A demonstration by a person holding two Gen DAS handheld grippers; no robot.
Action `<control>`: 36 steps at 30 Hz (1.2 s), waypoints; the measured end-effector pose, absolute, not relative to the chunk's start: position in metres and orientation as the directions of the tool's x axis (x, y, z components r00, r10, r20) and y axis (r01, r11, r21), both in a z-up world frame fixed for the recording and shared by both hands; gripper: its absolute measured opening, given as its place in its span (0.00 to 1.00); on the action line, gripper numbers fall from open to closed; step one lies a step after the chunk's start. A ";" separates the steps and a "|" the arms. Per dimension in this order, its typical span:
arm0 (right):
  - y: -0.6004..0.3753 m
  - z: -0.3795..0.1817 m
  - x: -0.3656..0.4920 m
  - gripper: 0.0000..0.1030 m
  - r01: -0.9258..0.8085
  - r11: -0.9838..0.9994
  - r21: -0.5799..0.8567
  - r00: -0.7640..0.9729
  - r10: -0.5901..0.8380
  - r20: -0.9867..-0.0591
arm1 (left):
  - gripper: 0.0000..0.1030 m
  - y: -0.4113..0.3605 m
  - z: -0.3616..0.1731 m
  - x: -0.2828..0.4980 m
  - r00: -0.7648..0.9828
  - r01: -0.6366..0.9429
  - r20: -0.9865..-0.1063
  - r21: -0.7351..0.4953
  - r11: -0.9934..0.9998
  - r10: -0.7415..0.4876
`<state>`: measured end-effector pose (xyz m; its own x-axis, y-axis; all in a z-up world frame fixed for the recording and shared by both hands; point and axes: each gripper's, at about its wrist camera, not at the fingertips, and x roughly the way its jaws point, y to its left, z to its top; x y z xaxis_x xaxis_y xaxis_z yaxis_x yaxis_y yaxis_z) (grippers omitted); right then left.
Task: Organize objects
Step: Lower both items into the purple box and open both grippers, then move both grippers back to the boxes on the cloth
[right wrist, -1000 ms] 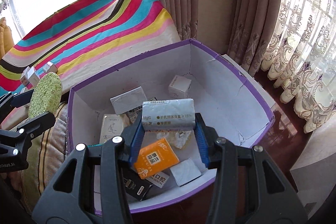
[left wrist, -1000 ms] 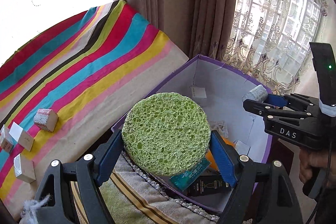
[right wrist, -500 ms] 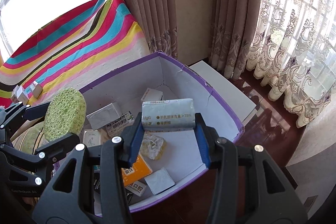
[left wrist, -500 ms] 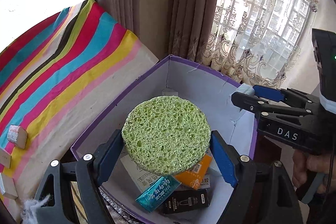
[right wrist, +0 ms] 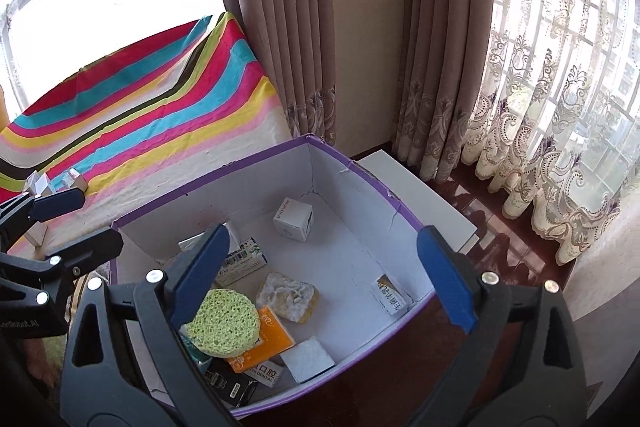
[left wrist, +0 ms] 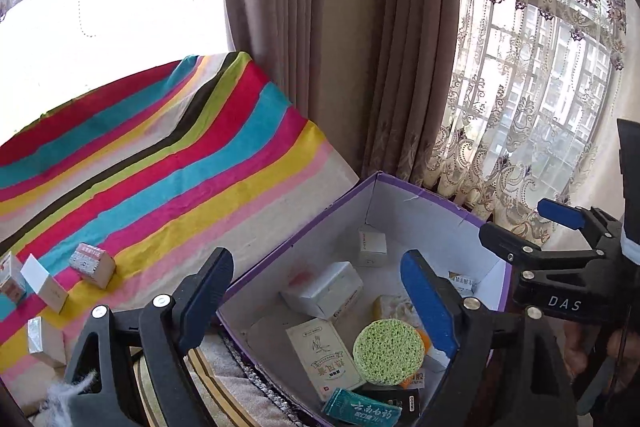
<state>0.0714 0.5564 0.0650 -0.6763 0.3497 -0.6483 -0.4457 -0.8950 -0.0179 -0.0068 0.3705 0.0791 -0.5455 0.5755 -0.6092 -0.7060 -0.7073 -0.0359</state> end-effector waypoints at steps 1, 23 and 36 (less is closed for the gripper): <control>0.553 0.067 0.070 0.97 -0.456 -0.890 -0.035 -0.672 0.369 -0.642 | 0.84 0.367 0.082 -0.006 -0.558 -0.708 -0.599 -0.019 -0.706 0.575; 0.483 0.064 0.062 0.99 -0.308 -0.951 0.026 -0.735 0.220 -0.641 | 0.84 0.233 0.061 -0.030 -0.593 -0.528 -0.623 -0.176 -0.831 0.510; 0.430 0.055 0.049 0.99 -0.143 -0.985 0.094 -0.744 0.045 -0.667 | 0.84 0.126 0.046 -0.035 -0.645 -0.298 -0.651 -0.266 -0.917 0.399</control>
